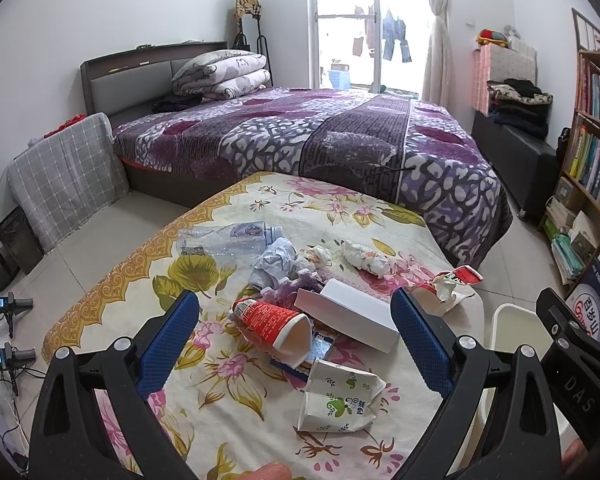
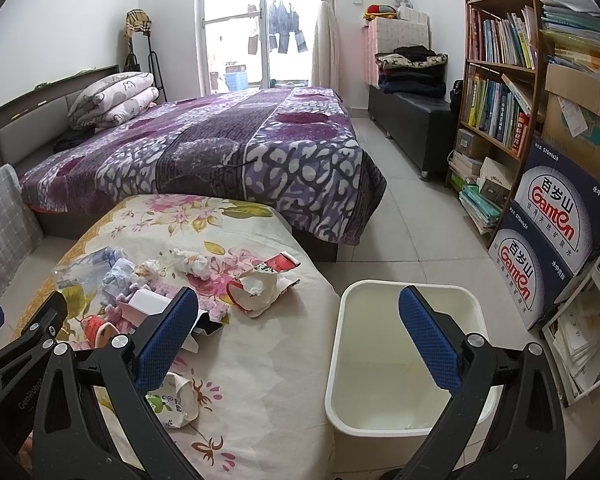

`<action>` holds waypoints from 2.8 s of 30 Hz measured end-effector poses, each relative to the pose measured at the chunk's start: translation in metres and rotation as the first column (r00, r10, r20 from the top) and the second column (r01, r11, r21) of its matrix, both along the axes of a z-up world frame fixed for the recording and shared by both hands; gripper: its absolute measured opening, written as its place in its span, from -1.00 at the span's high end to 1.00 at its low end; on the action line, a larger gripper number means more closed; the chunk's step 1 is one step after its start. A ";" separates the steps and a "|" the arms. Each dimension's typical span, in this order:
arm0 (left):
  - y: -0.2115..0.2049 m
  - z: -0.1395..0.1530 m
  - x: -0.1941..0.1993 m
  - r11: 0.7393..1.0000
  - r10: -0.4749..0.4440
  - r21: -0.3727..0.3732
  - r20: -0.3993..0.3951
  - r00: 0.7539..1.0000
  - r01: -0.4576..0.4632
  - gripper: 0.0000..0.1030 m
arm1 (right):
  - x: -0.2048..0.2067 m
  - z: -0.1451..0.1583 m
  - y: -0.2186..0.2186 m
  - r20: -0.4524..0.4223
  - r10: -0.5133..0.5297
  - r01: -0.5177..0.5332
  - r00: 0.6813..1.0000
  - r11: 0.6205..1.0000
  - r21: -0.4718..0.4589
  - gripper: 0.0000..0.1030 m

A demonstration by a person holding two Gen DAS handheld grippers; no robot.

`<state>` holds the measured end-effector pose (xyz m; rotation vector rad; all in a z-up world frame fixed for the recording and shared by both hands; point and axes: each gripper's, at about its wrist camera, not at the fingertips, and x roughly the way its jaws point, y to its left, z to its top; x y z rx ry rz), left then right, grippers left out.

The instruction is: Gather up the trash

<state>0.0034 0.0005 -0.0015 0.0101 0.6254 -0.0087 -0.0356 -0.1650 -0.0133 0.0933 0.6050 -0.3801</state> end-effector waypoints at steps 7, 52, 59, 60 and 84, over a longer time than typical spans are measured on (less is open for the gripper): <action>0.000 0.000 0.001 1.000 0.000 0.001 -0.011 1.000 0.000 -0.82 | 0.000 0.001 -0.001 0.000 0.001 -0.001 1.000 1.000 0.000 -0.86; 0.100 -0.039 0.069 0.984 0.027 -0.148 -0.434 0.900 -0.101 -0.82 | 0.049 -0.107 0.119 -0.500 0.534 -0.657 0.682 0.748 -0.097 -0.87; 0.117 -0.047 0.088 0.971 0.045 -0.186 -0.481 0.876 -0.152 -0.82 | 0.045 -0.134 0.153 -0.604 0.572 -0.796 0.555 0.577 -0.184 -0.87; 0.119 -0.049 0.092 0.964 0.037 -0.210 -0.496 0.868 -0.161 -0.82 | 0.045 -0.137 0.157 -0.612 0.564 -0.799 0.554 0.566 -0.203 -0.87; 0.109 -0.146 0.141 0.814 -0.036 -0.409 -0.745 0.666 -0.413 -0.62 | 0.069 -0.112 0.100 -0.420 0.604 -0.582 0.677 0.789 0.197 -0.13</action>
